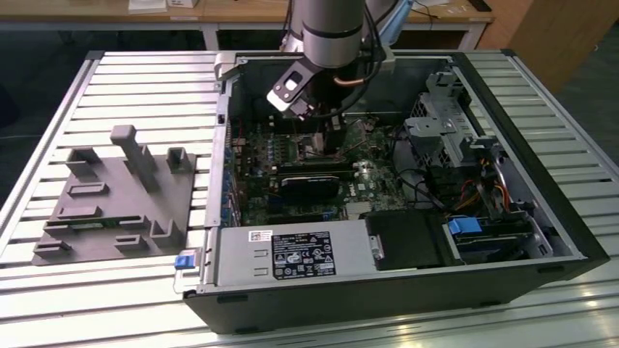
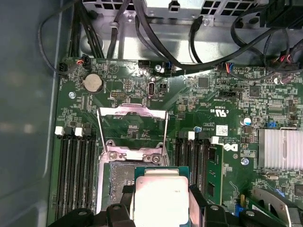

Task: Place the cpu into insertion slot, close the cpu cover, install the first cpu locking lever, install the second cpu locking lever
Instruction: 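Place the cpu into insertion slot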

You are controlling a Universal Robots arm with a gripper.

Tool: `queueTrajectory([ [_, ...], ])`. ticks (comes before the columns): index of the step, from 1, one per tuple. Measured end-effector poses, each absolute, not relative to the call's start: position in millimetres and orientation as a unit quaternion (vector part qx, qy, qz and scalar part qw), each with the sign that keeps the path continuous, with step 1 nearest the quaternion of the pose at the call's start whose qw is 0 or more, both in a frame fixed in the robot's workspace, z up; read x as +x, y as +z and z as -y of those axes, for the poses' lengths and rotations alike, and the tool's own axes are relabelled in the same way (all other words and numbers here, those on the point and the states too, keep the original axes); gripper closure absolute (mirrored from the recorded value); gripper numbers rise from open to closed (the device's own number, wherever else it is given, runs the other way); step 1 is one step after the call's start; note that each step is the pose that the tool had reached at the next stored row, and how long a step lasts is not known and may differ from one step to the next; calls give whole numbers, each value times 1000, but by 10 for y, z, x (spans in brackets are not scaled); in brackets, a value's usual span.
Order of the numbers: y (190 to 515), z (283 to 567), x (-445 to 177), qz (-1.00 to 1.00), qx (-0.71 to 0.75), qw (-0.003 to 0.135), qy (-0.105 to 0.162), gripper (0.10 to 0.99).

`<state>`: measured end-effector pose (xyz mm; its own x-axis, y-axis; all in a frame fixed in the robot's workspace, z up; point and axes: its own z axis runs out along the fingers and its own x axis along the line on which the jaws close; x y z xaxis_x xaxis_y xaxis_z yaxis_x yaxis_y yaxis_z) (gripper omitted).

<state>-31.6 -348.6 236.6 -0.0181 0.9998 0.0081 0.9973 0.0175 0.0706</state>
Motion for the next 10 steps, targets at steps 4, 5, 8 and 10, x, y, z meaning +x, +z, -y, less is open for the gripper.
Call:
queueTrajectory([
  [4,2336,3462,-316,-708,705,23,27,545],
  [5,2330,3454,-316,-707,706,23,27,545],
  [8,2312,3427,-316,-704,710,23,27,545],
  [10,2299,3402,-316,-703,711,23,27,545],
])
